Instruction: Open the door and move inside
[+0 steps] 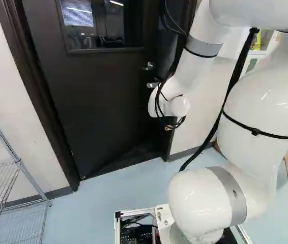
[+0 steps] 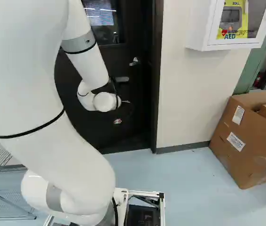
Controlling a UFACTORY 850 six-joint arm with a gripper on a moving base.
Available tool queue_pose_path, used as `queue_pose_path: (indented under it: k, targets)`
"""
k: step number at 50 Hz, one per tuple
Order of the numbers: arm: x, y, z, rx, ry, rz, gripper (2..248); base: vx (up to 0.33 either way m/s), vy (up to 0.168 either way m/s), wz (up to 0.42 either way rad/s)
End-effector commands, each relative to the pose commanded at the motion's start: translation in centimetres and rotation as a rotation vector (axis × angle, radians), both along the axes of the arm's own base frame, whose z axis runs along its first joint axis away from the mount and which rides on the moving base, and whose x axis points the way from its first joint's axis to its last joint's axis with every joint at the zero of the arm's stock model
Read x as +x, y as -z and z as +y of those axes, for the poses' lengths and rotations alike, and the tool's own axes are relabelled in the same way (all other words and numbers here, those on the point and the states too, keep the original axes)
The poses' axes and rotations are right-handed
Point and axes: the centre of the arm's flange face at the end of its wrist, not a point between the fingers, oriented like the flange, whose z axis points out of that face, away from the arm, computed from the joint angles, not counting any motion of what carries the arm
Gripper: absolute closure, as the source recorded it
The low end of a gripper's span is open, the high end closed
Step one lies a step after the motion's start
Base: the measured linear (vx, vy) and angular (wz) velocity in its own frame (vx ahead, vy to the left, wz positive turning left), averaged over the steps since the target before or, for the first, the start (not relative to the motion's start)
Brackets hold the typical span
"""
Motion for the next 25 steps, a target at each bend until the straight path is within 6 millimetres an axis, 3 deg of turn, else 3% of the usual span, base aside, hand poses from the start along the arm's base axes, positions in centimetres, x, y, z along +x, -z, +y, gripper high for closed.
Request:
queue_pose_path:
  k: [15, 25]
  targets:
    - [-3.0, -0.1, -0.1, 0.002, 0.003, -0.017, 3, 0.000, 0.000, 0.000]
    - [-3.5, -0.1, -0.1, 0.002, 0.004, -0.022, 3, 0.000, 0.000, 0.000]
